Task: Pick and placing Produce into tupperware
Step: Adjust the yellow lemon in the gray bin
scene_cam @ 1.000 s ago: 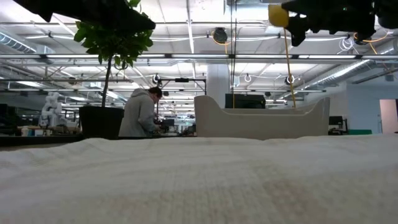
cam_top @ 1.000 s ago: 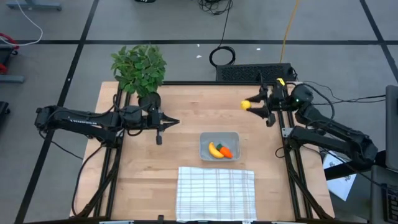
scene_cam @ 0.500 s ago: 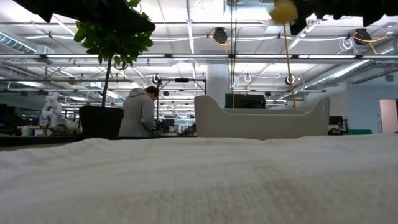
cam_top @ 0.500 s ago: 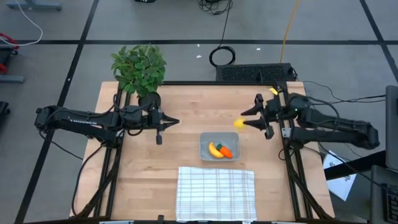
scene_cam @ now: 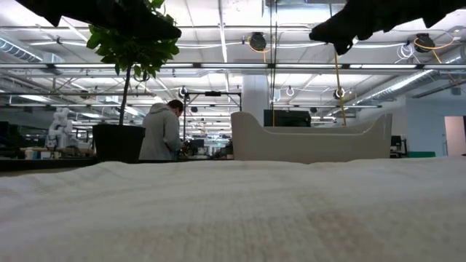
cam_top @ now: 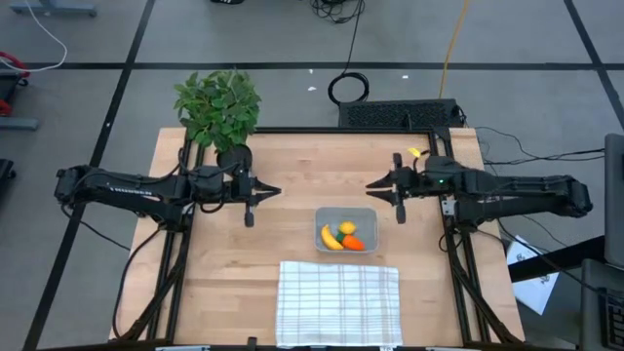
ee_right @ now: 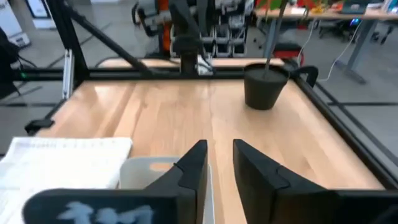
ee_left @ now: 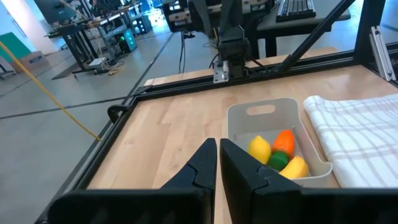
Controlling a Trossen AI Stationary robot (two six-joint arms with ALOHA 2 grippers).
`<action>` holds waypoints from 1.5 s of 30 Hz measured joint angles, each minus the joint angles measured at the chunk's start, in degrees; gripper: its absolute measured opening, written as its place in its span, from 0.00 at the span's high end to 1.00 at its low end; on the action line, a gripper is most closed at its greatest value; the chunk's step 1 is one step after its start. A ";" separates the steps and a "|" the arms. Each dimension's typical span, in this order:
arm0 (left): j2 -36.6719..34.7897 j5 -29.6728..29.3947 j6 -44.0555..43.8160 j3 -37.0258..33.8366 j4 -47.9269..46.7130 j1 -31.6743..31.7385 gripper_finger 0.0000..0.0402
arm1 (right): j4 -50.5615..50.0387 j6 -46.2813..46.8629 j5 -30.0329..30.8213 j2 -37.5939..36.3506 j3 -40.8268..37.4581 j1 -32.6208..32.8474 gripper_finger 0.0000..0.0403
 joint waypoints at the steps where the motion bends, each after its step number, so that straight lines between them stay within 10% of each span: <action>1: 0.00 0.00 0.45 0.00 0.06 0.00 0.94 | 0.36 -0.31 -0.01 0.68 0.00 0.00 0.85; 32: 0.00 -0.04 1.17 -0.01 -0.40 0.00 0.94 | 4.50 -2.37 -0.20 3.26 -0.04 -0.01 0.85; 45: 0.00 -0.05 1.19 -0.01 -0.34 0.00 0.94 | 4.38 10.94 -0.21 3.26 -0.07 -0.01 0.85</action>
